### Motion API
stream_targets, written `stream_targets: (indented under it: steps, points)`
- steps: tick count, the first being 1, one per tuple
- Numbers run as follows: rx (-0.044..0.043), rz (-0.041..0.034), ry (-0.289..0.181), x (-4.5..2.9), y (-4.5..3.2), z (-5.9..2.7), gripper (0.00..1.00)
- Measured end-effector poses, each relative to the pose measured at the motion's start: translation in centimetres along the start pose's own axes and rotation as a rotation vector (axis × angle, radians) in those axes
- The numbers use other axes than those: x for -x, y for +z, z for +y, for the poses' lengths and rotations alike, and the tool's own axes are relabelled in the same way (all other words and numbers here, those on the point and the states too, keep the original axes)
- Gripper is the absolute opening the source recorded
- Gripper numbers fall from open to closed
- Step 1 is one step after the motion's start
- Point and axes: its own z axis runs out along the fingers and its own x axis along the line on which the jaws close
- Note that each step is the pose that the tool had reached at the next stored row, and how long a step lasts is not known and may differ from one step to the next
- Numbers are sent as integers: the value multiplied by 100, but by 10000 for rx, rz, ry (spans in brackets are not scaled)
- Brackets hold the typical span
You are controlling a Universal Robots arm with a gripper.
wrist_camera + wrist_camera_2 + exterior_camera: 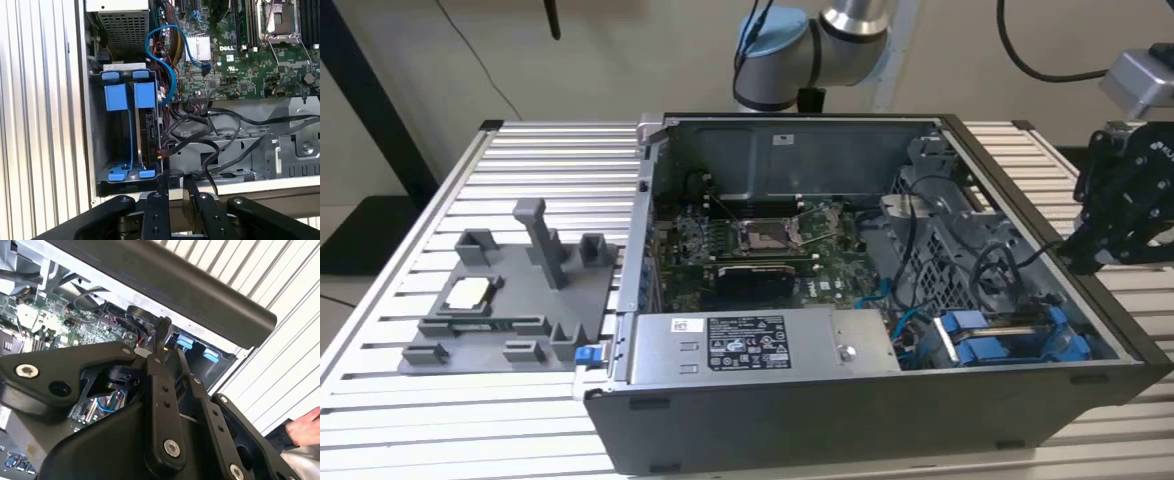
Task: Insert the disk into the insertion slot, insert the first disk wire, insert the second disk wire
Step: 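Insert the second disk wire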
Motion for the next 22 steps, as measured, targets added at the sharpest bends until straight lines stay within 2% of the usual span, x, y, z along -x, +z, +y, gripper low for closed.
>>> stream_targets:
  steps: [5,8,9,12,13,14,15,16,19,22]
  points:
    - [15,-170,-10,8,-38,-51,27]
    - [15,-171,-10,8,-37,-56,27]
    - [17,-212,-13,6,-36,-58,27]
    - [52,-599,-38,7,-26,-64,27]
    - [65,-751,-47,5,-24,-67,27]
    - [82,-946,-61,2,-24,-73,27]
    - [93,-1070,-71,-3,-25,-85,27]
    - [100,-1116,-73,-14,-27,-100,27]
    - [130,-1152,-70,-38,-33,-131,27]
    - [132,-1208,-74,-42,9,-134,27]
